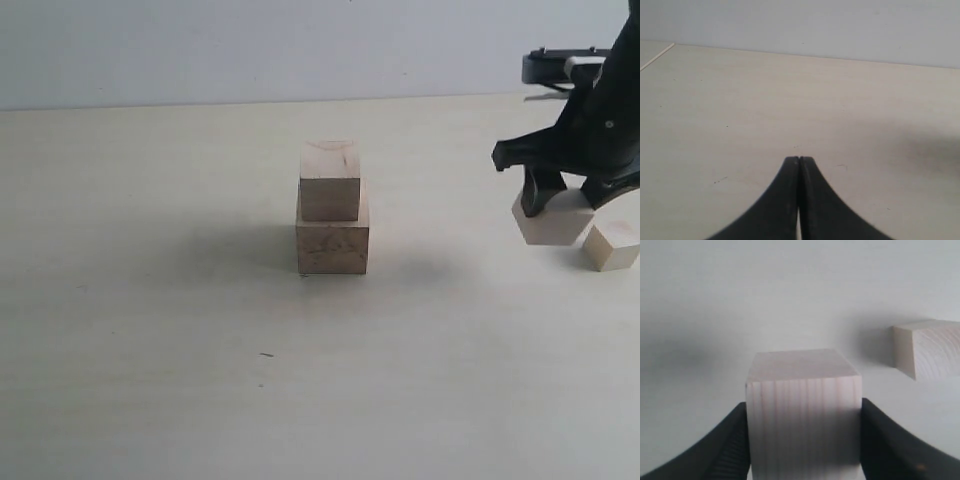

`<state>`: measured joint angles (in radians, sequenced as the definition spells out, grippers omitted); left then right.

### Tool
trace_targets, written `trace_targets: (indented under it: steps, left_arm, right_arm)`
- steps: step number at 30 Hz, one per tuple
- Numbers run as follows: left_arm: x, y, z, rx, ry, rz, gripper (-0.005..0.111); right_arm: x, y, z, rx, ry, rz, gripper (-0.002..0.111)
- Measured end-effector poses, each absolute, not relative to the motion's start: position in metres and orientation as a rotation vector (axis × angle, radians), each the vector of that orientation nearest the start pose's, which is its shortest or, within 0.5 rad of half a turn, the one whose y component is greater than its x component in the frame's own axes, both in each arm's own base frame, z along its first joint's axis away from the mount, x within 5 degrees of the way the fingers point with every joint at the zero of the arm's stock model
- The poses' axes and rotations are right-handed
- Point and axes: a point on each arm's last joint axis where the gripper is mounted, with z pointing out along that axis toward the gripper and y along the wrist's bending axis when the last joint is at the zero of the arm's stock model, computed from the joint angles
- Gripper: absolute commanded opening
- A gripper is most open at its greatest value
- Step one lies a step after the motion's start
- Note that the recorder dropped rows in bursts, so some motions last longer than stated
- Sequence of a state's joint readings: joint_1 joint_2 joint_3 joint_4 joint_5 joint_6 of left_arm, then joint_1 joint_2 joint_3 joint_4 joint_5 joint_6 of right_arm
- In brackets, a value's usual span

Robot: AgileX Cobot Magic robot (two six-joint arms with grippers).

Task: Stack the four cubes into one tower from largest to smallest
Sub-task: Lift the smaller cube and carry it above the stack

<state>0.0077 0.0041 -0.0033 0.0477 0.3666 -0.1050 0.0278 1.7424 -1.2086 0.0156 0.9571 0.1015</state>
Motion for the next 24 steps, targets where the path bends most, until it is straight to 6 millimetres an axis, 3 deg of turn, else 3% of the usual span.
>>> trace_targets:
  steps: [5, 8, 14, 19, 24]
  left_arm:
    - [0.053, 0.002, 0.181, -0.075, 1.849, -0.021, 0.0]
    - [0.053, 0.002, 0.181, -0.075, 1.849, -0.021, 0.0]
    - [0.053, 0.002, 0.181, -0.075, 1.849, -0.021, 0.0]
    - [0.053, 0.002, 0.181, -0.075, 1.849, -0.021, 0.0]
    - [0.053, 0.002, 0.181, -0.075, 1.849, -0.021, 0.0]
  right_arm:
    - [0.328, 0.026, 0.277, 0.046, 2.941, 0.285, 0.043]
    - [0.335, 0.038, 0.318, -0.009, 2.83, 0.453, 0.043]
    - [0.34, 0.074, 0.383, -0.117, 2.619, 0.553, 0.043]
    - [0.328, 0.116, 0.416, -0.257, 2.513, 0.693, 0.043]
    - [0.32, 0.157, 0.42, -0.377, 2.506, 0.775, 0.043]
